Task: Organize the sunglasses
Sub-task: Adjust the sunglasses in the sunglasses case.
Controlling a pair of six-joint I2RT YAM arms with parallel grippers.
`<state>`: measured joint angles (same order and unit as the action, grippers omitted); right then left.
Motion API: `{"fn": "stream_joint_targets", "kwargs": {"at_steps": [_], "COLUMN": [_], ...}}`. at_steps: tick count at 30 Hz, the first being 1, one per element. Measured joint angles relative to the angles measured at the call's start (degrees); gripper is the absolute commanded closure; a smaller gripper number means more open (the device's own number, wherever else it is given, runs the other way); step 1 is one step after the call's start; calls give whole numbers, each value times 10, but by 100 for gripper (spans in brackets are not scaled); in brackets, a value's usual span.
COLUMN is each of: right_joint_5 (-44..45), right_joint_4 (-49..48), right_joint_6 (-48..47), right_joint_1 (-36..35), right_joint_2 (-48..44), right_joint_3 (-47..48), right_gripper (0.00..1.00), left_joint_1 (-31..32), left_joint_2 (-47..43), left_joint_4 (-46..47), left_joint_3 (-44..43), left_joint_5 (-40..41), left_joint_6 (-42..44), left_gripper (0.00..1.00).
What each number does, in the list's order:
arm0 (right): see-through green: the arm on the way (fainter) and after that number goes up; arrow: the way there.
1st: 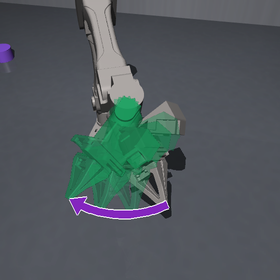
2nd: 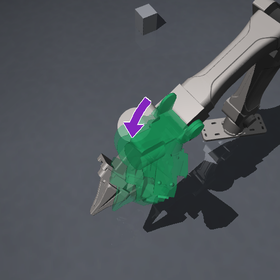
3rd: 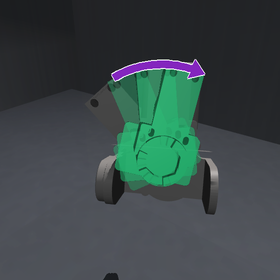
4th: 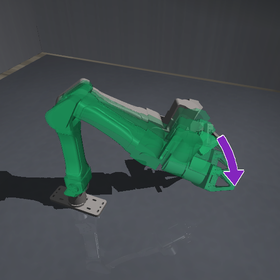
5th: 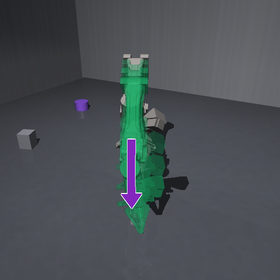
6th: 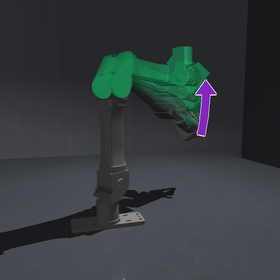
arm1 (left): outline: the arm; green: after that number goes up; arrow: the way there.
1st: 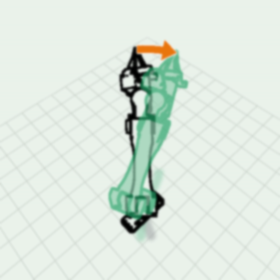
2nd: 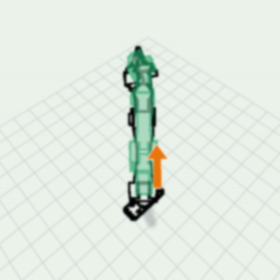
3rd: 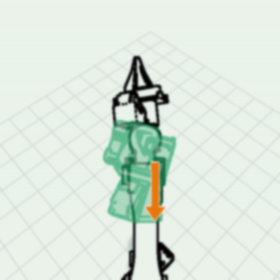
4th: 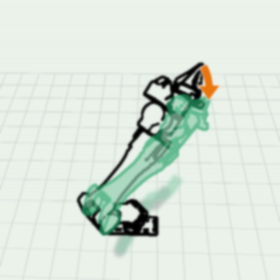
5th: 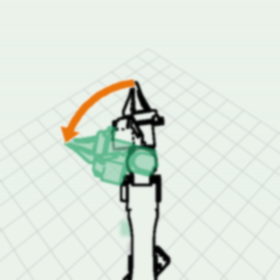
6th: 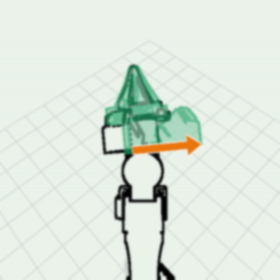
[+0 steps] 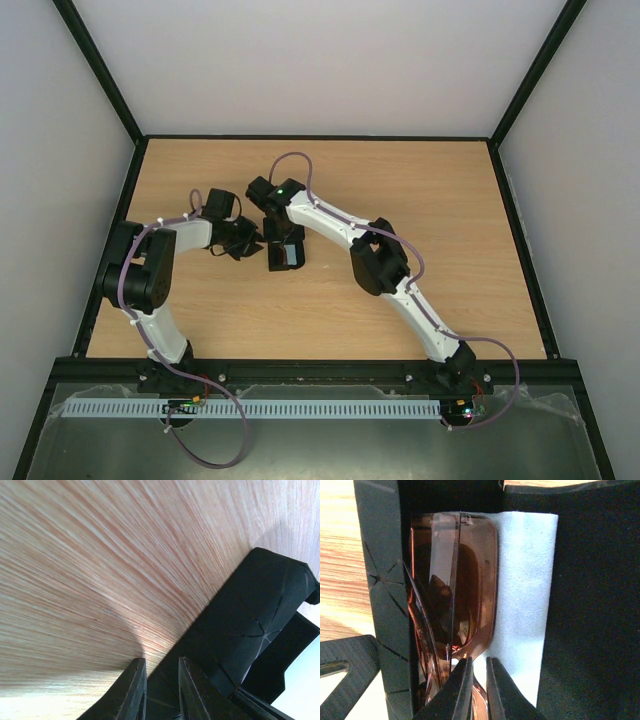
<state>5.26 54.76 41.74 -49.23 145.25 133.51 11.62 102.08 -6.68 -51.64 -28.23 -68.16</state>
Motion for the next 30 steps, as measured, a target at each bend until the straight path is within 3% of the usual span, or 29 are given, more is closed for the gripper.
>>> {"fn": "stream_joint_targets", "kwargs": {"at_steps": [10,30], "right_joint_5": [17,-27], "right_joint_4": [0,-11], "right_joint_6": [-6,-10], "right_joint_1": [18,24], "right_joint_2": [-12,-5], "right_joint_3": [-12,13], "right_gripper": [85,92], "left_joint_1": [0,0], "left_joint_2": [0,19], "left_joint_4": [3,5], "left_joint_3": [3,-18], "left_joint_5": [-3,-5], "left_joint_6": [0,0], "left_gripper": [79,79]}}
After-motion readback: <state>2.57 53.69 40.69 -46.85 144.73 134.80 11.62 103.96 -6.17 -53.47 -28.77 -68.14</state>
